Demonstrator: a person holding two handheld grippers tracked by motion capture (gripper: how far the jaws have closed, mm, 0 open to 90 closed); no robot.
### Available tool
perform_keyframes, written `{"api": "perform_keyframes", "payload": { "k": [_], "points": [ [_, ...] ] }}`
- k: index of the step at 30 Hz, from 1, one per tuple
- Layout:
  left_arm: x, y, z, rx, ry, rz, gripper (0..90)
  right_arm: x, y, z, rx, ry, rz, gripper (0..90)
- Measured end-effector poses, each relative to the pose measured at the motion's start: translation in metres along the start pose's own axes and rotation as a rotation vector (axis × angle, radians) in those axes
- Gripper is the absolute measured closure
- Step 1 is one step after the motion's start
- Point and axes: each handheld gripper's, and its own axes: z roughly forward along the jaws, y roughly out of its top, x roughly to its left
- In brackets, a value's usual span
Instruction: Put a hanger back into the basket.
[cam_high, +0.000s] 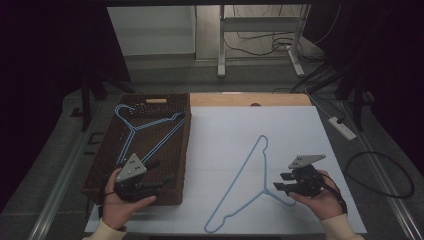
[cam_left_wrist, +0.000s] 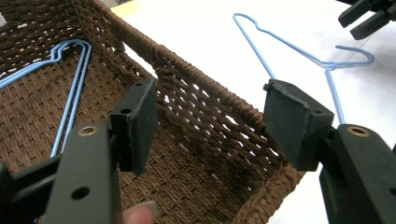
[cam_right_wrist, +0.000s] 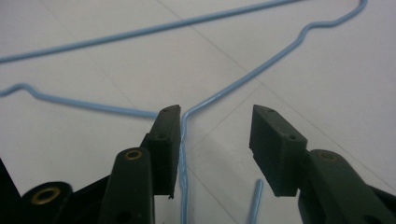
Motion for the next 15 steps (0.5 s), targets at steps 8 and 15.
{"api": "perform_keyframes", "payload": {
  "k": [8, 15],
  "points": [
    [-0.001, 0.0, 0.001, 0.004, -0.001, 0.0, 36.9, 0.006, 0.0, 0.013, 0.14, 0.024, -0.047, 48.5],
    [-0.001, 0.0, 0.001, 0.003, -0.004, 0.002, 36.9, 0.014, 0.004, 0.026, 0.248, 0.015, -0.101, 52.0]
  ]
}}
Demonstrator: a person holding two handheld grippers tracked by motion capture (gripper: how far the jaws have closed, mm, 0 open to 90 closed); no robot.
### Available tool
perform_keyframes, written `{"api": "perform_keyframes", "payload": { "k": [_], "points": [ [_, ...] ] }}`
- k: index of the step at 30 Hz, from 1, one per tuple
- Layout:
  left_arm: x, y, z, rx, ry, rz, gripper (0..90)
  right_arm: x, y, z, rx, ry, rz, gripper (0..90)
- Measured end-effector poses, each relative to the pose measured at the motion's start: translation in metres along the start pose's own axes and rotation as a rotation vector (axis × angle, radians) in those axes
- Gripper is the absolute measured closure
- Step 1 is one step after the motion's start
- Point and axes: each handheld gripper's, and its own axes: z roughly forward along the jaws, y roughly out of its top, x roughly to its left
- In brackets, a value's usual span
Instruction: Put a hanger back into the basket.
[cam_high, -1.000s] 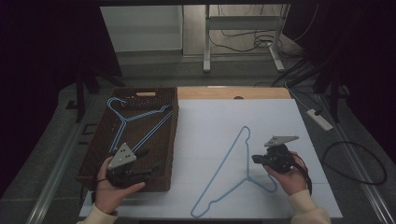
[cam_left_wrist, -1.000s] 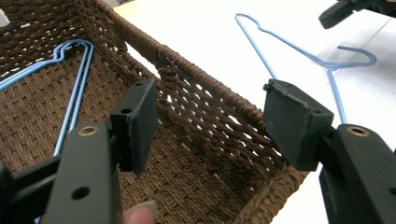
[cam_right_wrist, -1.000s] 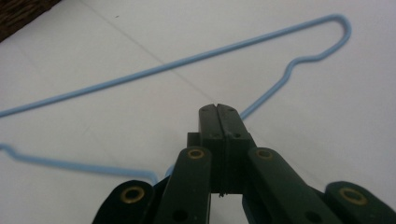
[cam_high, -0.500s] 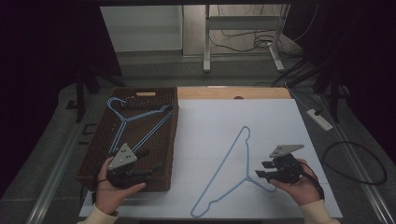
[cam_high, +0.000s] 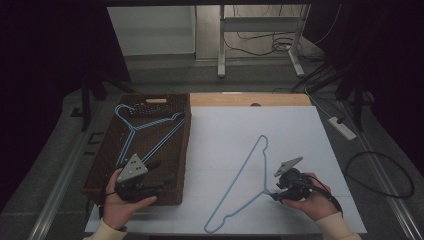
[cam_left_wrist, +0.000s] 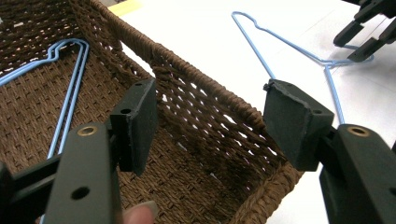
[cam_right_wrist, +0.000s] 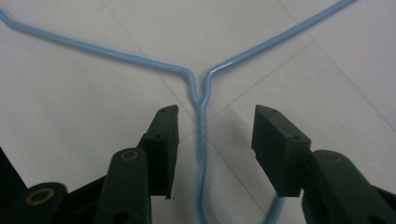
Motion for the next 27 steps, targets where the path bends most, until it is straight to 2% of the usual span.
{"api": "perform_keyframes", "payload": {
  "k": [3, 7, 8, 12, 13, 15, 16, 20, 23, 24, 27],
  "points": [
    [0.0, 0.0, 0.0, 0.002, -0.001, 0.002, 36.9, 0.003, 0.006, 0.007, 0.069, -0.009, -0.025, 54.7],
    [-0.001, 0.0, 0.001, 0.004, -0.002, 0.003, 36.9, 0.005, 0.011, 0.014, 0.121, -0.013, -0.045, 57.5],
    [-0.001, 0.0, 0.001, 0.003, -0.003, 0.003, 36.9, 0.006, 0.015, 0.016, 0.152, -0.007, -0.051, 61.6],
    [-0.001, 0.0, 0.001, 0.002, -0.003, 0.004, 36.9, 0.006, 0.019, 0.017, 0.188, 0.011, -0.058, 68.5],
    [-0.001, 0.0, 0.001, 0.003, -0.002, 0.004, 36.9, 0.005, 0.023, 0.019, 0.214, 0.018, -0.044, 74.6],
    [-0.002, 0.001, 0.0, 0.003, -0.003, 0.008, 36.9, 0.004, 0.026, 0.02, 0.233, 0.018, -0.049, 84.5],
    [-0.002, 0.001, 0.0, 0.003, -0.003, 0.008, 36.9, 0.005, 0.028, 0.02, 0.245, 0.028, -0.051, 85.2],
    [-0.005, 0.002, 0.0, 0.0, -0.009, 0.016, 36.9, 0.008, 0.031, 0.021, 0.266, 0.01, -0.059, 85.8],
    [-0.007, 0.003, 0.001, 0.003, -0.013, 0.023, 36.9, 0.007, 0.031, 0.02, 0.255, 0.011, -0.048, 86.0],
    [-0.008, 0.003, 0.001, 0.003, -0.015, 0.026, 36.9, 0.007, 0.032, 0.018, 0.25, 0.021, -0.024, 86.0],
    [-0.009, 0.004, 0.001, 0.001, -0.016, 0.026, 36.9, 0.007, 0.035, 0.015, 0.249, 0.016, -0.029, 86.0]
  ]
}}
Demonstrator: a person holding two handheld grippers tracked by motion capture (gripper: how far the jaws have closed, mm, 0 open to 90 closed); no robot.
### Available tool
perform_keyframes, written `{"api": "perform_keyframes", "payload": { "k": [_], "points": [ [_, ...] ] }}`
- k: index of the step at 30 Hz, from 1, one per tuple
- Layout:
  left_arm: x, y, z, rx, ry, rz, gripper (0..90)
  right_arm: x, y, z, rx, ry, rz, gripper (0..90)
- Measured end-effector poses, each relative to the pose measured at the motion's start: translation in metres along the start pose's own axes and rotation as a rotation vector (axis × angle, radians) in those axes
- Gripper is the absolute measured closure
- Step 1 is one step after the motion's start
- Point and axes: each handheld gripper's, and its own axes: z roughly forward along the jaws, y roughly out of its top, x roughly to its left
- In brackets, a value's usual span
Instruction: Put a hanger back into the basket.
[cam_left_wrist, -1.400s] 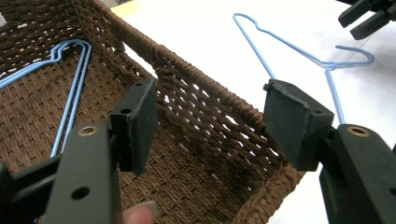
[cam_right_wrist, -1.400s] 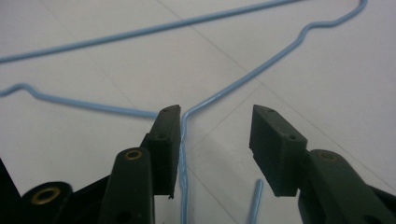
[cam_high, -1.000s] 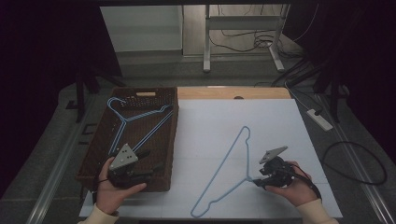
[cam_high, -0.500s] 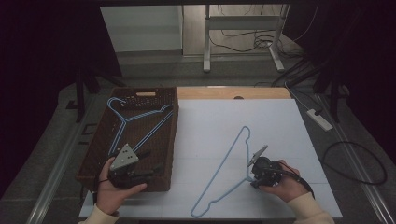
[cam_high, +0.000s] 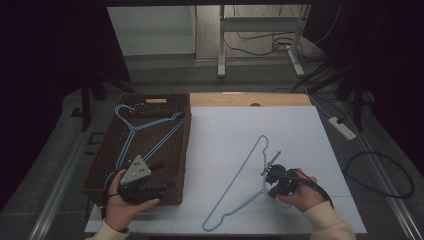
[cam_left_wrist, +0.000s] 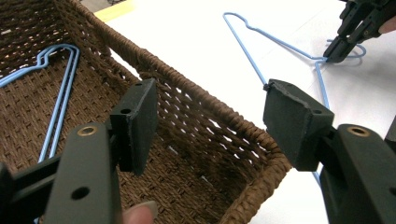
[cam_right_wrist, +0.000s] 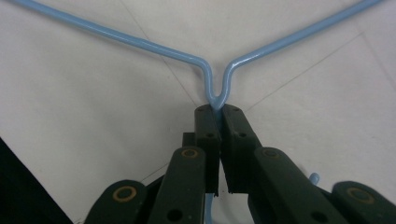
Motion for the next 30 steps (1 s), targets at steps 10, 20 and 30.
{"api": "perform_keyframes", "payload": {
  "k": [10, 20, 30],
  "points": [
    [-0.013, 0.005, 0.003, -0.001, -0.034, 0.024, 36.8, 0.001, 0.008, -0.013, 0.001, 0.0, 0.001, 85.9],
    [-0.037, 0.013, 0.019, 0.019, -0.108, 0.059, 36.6, 0.002, 0.007, -0.011, -0.006, 0.004, 0.006, 85.9],
    [-0.076, 0.028, 0.054, 0.067, -0.184, 0.148, 36.4, 0.004, 0.008, -0.011, -0.01, 0.008, 0.006, 85.9]
  ]
}}
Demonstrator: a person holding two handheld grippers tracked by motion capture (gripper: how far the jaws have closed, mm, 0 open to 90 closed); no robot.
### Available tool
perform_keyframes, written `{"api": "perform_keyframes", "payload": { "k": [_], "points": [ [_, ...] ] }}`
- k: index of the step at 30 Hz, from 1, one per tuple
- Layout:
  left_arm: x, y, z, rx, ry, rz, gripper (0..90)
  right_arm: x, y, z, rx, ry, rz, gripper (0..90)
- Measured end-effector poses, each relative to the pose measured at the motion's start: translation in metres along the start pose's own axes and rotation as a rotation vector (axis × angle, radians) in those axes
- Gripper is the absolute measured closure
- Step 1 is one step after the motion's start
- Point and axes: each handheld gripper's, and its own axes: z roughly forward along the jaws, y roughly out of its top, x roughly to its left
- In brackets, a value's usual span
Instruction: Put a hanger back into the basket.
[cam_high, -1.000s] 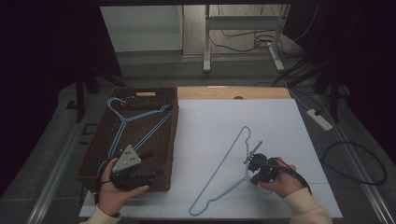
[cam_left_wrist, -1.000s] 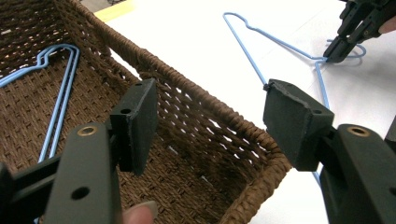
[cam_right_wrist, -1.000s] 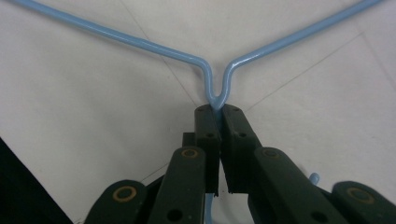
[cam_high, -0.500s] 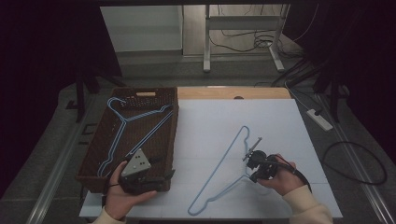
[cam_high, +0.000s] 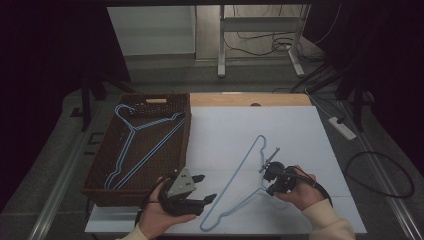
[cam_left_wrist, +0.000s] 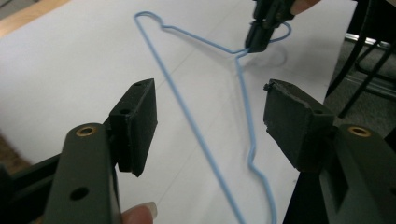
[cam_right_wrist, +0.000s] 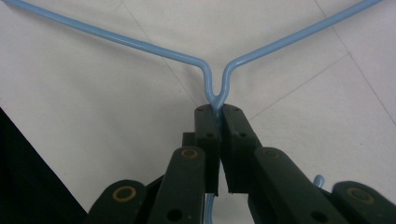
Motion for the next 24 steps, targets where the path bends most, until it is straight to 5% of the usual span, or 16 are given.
{"api": "perform_keyframes", "payload": {
  "k": [24],
  "points": [
    [-0.02, 0.006, 0.087, 0.175, -0.108, 0.006, 35.9, 0.005, 0.001, -0.003, 0.007, 0.002, 0.016, 85.8]
  ]
}}
